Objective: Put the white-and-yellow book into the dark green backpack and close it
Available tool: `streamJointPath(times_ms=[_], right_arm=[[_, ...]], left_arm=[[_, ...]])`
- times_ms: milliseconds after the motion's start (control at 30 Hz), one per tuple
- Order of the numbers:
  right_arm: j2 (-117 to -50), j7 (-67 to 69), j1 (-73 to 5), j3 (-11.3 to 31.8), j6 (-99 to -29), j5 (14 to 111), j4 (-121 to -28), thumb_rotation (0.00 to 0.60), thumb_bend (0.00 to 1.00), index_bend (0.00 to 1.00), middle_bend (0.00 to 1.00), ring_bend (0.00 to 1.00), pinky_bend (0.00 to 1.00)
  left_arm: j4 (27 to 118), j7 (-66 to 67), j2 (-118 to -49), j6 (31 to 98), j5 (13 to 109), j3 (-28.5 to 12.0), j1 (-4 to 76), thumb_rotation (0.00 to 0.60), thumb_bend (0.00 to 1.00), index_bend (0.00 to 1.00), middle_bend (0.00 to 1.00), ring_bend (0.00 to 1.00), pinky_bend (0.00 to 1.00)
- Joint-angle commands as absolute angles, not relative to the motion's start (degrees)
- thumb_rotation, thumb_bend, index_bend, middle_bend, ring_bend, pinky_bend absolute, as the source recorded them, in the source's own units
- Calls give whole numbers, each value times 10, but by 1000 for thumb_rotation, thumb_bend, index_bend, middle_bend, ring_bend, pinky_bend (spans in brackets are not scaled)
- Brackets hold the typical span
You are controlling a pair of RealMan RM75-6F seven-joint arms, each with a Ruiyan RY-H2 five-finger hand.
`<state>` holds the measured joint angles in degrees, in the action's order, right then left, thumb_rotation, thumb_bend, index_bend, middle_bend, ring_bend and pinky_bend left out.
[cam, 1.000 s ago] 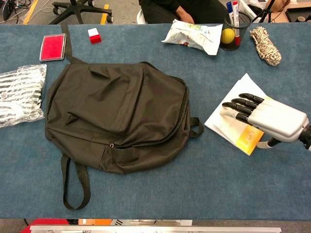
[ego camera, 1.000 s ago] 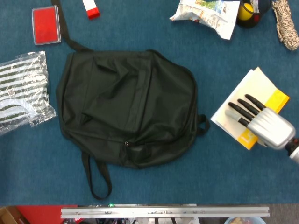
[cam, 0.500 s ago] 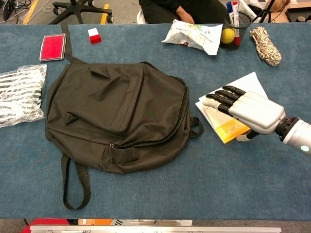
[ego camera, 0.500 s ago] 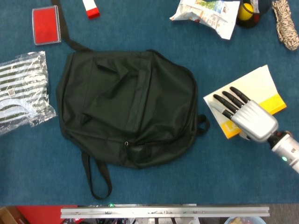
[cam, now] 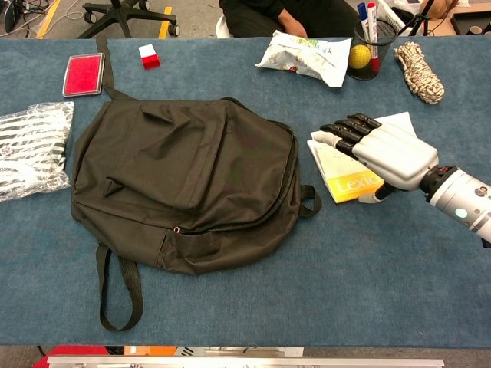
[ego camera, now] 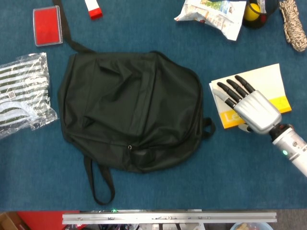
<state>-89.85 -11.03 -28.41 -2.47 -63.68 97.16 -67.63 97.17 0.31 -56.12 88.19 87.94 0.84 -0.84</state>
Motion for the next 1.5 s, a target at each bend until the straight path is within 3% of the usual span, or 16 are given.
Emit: streamJointPath(times_ms=[33, 267, 500, 833, 1000, 1500], right_arm=[[-880, -111, -279, -27, -641, 965, -701, 600, 21, 0, 67, 0, 29], [-798, -123, -264, -41, -622, 930, -788, 600, 21, 0, 124, 4, 59], [-740, -152, -271, -43, -543, 857, -833, 600, 23, 0, 154, 36, 91], [-759, -171, -297, -26, -478, 803, -801, 600, 37, 0, 166, 48, 101], [-766, -172, -310, -19, -462, 791, -792, 600, 125, 0, 174, 60, 112], [-783, -172, -315, -18, -471, 790, -774, 600, 209, 0, 196, 89, 153]], left_arm=[[972, 5, -561, 879, 879, 9, -7, 600, 215, 347, 349, 328, 269], [972, 7, -561, 876, 881, 9, -5, 600, 215, 347, 349, 328, 269], [973, 14, -565, 874, 887, 12, -4, 600, 215, 347, 349, 328, 269], [977, 9, -563, 882, 885, 13, -9, 600, 215, 347, 349, 328, 269], [977, 5, -562, 885, 883, 11, -11, 600, 215, 347, 349, 328, 269], [980, 5, -559, 885, 882, 10, -11, 600, 215, 347, 349, 328, 268]])
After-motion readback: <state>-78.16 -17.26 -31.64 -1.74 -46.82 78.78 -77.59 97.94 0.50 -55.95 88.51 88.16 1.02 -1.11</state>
